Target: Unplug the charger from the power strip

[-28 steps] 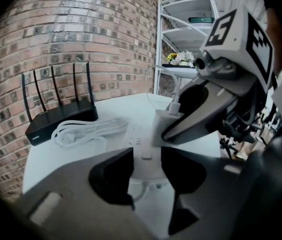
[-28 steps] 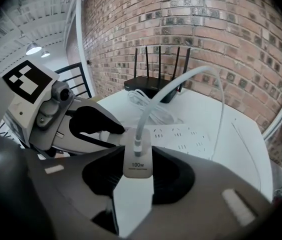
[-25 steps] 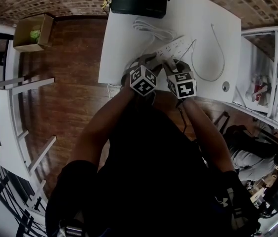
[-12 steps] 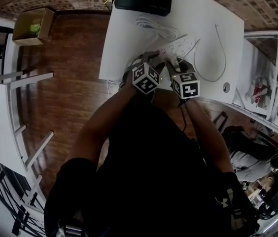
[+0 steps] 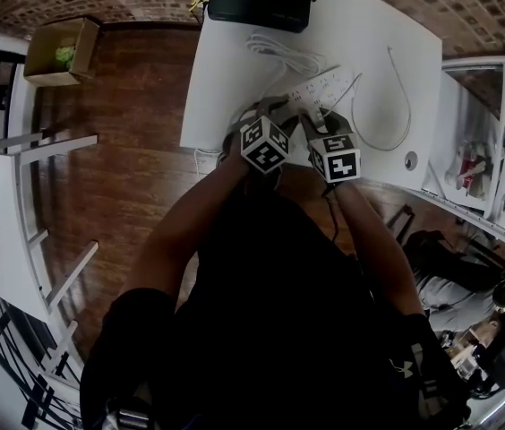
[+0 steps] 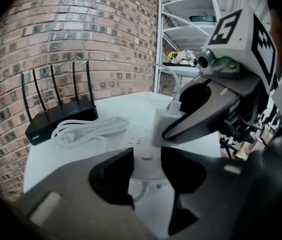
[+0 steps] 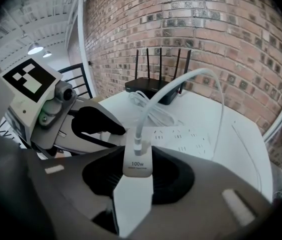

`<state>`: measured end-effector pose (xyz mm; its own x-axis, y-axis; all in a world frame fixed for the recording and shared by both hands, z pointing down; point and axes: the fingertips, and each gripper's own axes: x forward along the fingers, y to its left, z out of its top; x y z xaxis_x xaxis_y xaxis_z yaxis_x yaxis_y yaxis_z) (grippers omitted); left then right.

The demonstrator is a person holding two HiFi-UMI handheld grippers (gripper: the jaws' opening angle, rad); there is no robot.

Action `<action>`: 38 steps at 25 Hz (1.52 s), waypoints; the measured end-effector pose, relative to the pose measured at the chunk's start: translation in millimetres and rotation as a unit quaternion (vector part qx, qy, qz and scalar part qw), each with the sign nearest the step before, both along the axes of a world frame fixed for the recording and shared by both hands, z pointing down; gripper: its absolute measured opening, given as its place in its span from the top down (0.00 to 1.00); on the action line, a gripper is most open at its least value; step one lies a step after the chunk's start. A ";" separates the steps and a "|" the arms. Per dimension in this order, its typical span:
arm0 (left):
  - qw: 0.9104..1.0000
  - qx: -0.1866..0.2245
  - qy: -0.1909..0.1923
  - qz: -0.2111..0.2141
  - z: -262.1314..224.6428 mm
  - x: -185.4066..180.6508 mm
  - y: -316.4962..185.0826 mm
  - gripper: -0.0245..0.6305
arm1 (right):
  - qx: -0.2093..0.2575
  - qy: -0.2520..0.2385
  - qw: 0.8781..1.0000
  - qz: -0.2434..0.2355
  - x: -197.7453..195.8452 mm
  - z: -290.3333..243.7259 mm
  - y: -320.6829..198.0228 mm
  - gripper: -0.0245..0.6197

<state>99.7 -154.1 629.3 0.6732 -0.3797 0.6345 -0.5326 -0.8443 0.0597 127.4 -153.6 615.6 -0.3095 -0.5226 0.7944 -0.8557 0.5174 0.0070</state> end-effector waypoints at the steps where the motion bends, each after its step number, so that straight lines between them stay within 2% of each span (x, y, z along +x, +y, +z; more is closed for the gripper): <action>1: 1.000 0.000 -0.001 0.000 0.2 -0.1 0.2 0.70 | 0.000 -0.002 1.000 0.002 0.1 0.0 -0.2 0.75; 4: 1.000 -0.001 -0.002 0.000 0.8 -0.2 -0.6 0.70 | -0.001 -0.012 1.000 0.008 0.1 -0.3 -1.4 0.75; 21: 1.000 -0.003 -0.003 0.006 -0.2 0.7 -0.1 0.70 | 0.012 0.002 1.000 0.000 0.3 -0.5 1.5 0.75; 26: 1.000 -0.002 -0.002 0.006 -1.0 0.8 -0.7 0.70 | 0.010 -0.030 0.999 0.028 1.8 -4.0 0.7 0.75; 32: 1.000 -0.002 -0.004 0.005 -0.9 0.7 0.3 0.70 | 0.024 -0.001 1.000 0.011 0.8 -3.5 2.9 0.75; 38: 1.000 -0.001 -0.005 0.007 0.0 1.2 0.1 0.70 | 0.021 -0.035 0.998 0.038 2.4 -5.1 2.5 0.75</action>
